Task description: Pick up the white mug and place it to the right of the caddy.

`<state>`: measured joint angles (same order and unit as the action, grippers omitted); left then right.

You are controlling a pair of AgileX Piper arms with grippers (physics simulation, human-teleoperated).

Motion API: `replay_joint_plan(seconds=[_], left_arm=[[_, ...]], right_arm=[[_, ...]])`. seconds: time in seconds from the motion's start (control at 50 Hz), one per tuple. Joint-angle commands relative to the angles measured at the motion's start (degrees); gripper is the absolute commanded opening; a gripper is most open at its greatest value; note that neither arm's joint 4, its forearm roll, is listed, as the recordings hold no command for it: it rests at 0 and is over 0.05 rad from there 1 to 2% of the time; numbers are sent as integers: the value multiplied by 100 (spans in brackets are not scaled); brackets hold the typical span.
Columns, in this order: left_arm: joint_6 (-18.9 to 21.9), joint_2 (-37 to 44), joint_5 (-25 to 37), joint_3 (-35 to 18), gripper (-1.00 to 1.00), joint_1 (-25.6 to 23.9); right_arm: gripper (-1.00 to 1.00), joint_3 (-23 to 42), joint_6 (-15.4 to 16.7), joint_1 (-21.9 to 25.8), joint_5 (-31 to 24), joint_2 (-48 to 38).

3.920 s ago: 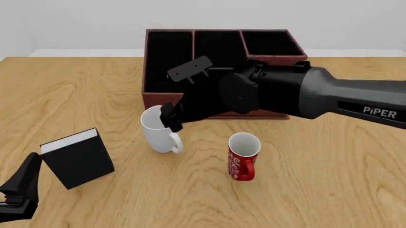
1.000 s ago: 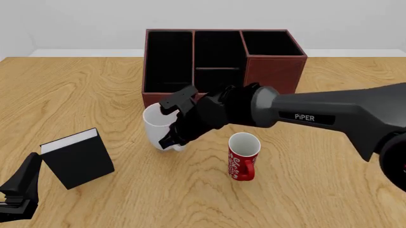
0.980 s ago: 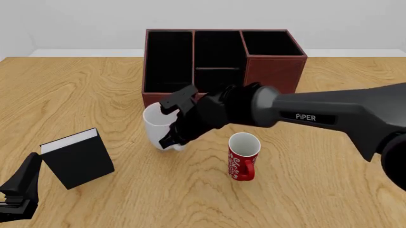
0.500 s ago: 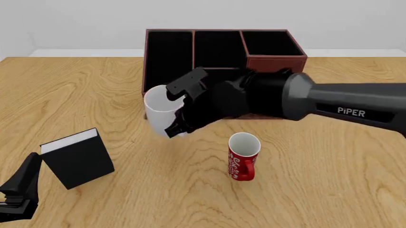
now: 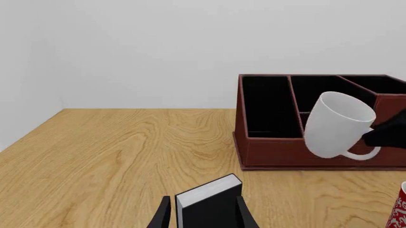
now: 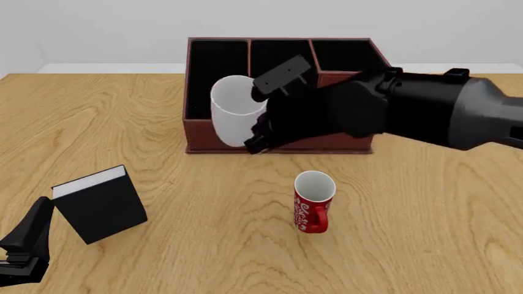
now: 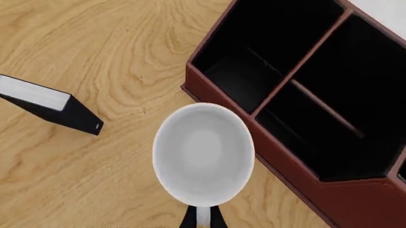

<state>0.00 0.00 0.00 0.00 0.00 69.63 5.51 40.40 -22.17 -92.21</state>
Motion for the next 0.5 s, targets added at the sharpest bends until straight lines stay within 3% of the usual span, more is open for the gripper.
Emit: replay_joint_plan(seconds=[0.02,0.28,0.5], left_arm=[[0,0,0,0,100,0],[0,0,0,0,100,0],[0,0,0,0,100,0]], right_arm=[[-100,-285,27,-256,112,561],[-100,-519,45,-451,89,1206],[-100,-861,130,-921,58,2138]])
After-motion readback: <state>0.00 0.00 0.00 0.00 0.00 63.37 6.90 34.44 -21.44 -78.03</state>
